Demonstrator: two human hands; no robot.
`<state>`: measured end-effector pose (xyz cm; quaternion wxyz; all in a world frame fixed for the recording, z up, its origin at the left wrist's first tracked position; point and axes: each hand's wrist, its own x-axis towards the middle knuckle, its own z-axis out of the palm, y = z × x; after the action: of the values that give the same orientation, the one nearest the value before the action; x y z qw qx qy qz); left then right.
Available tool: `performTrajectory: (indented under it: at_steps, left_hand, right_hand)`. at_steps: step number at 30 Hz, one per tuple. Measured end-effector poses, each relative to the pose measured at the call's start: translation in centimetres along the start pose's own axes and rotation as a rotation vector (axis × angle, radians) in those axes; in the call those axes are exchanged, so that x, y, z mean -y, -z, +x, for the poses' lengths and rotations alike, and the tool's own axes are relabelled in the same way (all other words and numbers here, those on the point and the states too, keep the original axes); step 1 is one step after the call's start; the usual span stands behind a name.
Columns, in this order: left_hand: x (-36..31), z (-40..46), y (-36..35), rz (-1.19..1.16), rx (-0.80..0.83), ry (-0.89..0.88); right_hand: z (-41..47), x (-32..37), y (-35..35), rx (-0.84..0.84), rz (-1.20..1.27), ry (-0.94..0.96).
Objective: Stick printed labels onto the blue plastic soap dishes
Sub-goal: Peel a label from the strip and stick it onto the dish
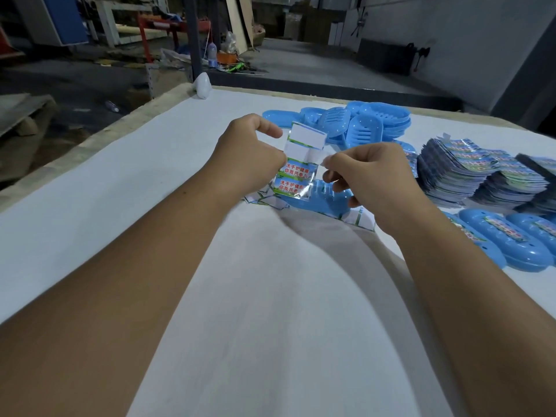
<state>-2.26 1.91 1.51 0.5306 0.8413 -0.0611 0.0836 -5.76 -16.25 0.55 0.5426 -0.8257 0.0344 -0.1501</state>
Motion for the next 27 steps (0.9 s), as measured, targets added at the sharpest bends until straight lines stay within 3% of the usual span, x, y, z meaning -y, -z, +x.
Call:
performTrajectory:
  at_steps: [14, 21, 23, 25, 27]
  left_hand:
    - [1.1, 0.5, 1.8, 0.386, -0.064, 0.067]
    - [1.7, 0.2, 2.3, 0.964, -0.068, 0.090]
    - [1.7, 0.3, 2.0, 0.915, -0.111, 0.028]
    - [1.2, 0.4, 1.3, 0.613, -0.110, -0.036]
    - [0.3, 0.0, 0.2, 0.265, -0.009, -0.073]
  right_hand:
    - [0.3, -0.4, 0.0, -0.066, -0.068, -0.107]
    - [0.7, -0.7, -0.2, -0.071, -0.096, -0.102]
    - [0.7, -0.7, -0.3, -0.075, -0.109, -0.090]
    - [0.7, -0.8, -0.5, -0.087, -0.142, -0.058]
    - [0.5, -0.8, -0.6, -0.094, -0.177, -0.007]
